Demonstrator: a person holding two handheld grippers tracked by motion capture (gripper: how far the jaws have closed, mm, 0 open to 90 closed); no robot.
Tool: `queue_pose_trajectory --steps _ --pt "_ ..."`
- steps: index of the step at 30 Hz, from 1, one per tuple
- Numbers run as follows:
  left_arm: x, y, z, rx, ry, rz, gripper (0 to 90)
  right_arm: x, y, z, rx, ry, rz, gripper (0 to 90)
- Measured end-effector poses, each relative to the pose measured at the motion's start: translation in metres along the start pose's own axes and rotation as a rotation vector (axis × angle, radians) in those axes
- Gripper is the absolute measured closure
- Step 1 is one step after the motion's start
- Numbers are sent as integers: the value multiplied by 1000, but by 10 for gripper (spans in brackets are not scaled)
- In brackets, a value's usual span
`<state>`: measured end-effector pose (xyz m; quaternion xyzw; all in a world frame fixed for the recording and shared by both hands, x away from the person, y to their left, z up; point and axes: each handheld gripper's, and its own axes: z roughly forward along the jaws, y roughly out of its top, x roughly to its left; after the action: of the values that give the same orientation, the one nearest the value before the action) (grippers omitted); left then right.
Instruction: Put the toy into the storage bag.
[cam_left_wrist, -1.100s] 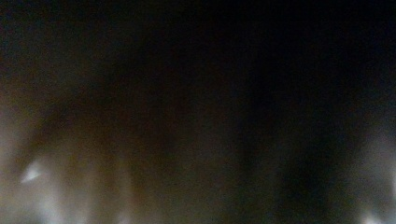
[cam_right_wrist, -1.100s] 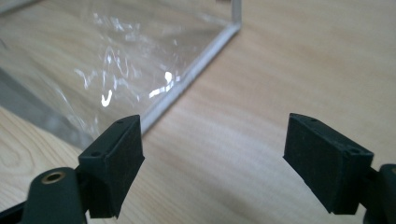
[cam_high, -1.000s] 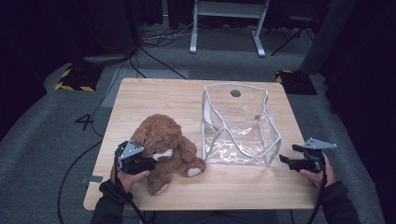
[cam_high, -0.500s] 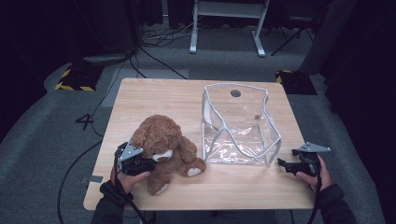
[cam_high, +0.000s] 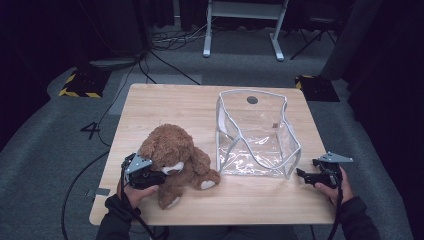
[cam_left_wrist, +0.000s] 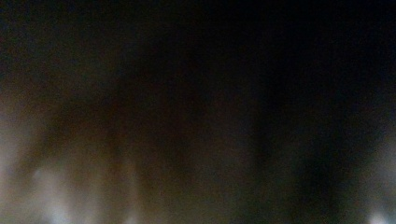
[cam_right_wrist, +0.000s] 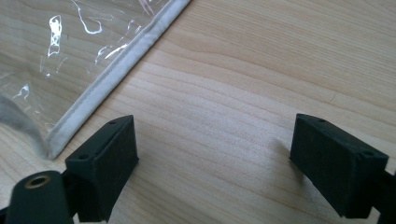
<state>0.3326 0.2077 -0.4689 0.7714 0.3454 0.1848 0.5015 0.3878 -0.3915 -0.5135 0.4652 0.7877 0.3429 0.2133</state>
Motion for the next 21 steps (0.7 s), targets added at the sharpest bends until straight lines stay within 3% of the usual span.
queue_pose_trajectory --steps 4,13,21 --pt "-6 1 0 -2 20 37 423 0 -1 -1 -1 1 3 145" --pt "-13 9 -2 -43 28 30 503 0 -2 -2 -3 0 -3 151" --pt "-17 19 -9 -92 35 26 516 0 -2 -2 -3 4 -6 151"
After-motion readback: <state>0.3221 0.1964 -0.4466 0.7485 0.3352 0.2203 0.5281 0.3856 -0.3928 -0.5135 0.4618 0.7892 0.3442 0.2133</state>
